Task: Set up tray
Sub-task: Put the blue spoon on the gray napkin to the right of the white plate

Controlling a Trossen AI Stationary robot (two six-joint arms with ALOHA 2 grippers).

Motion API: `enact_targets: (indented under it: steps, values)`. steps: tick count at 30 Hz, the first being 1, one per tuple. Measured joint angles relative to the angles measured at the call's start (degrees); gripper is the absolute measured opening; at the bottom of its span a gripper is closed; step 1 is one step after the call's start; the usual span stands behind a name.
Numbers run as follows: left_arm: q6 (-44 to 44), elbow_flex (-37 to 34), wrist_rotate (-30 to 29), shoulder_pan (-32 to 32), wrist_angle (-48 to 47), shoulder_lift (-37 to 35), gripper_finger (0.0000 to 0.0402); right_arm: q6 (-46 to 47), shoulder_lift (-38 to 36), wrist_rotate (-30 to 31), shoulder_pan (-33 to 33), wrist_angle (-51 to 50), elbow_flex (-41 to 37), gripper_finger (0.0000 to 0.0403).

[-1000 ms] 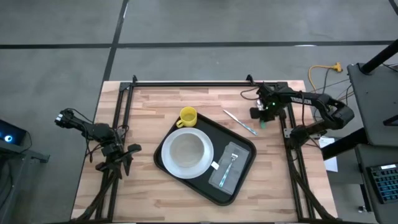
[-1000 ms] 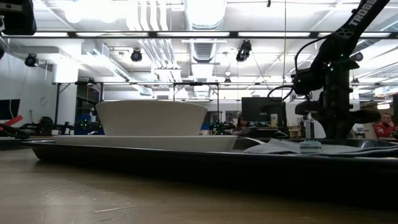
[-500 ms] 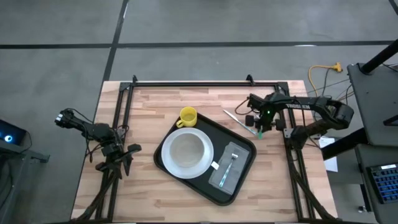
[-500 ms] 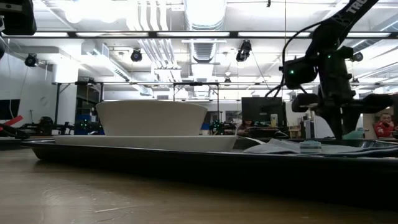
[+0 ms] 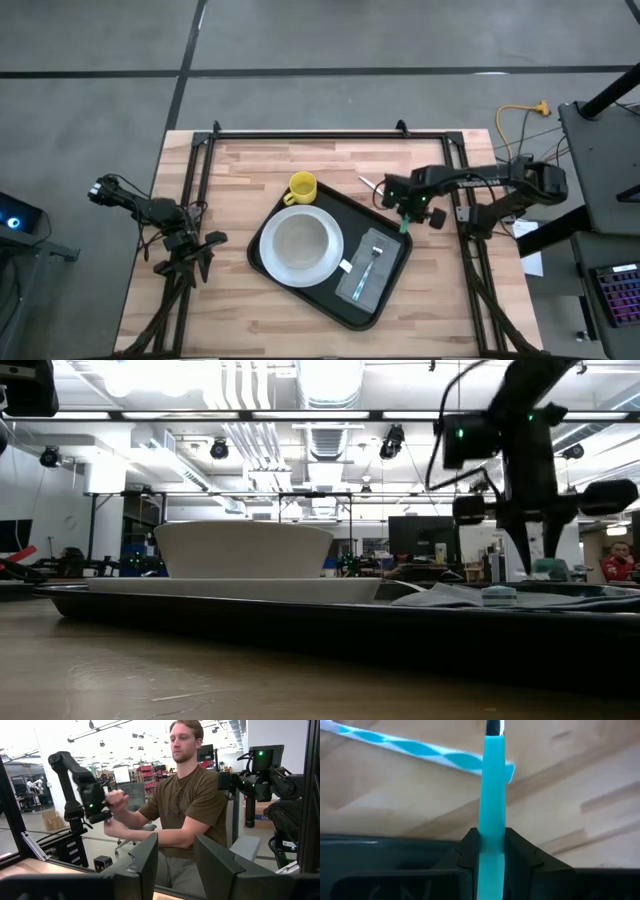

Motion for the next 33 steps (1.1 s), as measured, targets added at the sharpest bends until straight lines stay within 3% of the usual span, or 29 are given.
enact_targets:
  steps: [6, 15, 20, 24, 33]
  values:
    - [-0.01, 0.0, -0.01, 0.01, 0.01, 0.01, 0.0112, 16.72, 0.54, 1.97, 10.95, 0.34, 3.79, 0.0051]
    - [-0.01, 0.0, -0.01, -0.01, 0.0, 0.01, 0.0112, 19.13, 2.76, 4.15, 16.96, 0.26, 8.98, 0.0051]
    - [0.0, 0.0, 0.01, 0.0, 0.01, 0.01, 0.0112, 27.32, 7.2, 5.43, 20.68, 0.22, 11.45, 0.0051]
    - [0.0, 0.0, 0.01, 0.0, 0.01, 0.0, 0.0112, 27.82, 13.35, 7.73, 22.6, -1.19, 17.73, 0.0051]
    - [-0.01, 0.0, 0.0, 0.0, -0.01, 0.02, 0.0112, 27.36, 28.59, 10.88, 25.93, -14.24, 38.37, 0.0051]
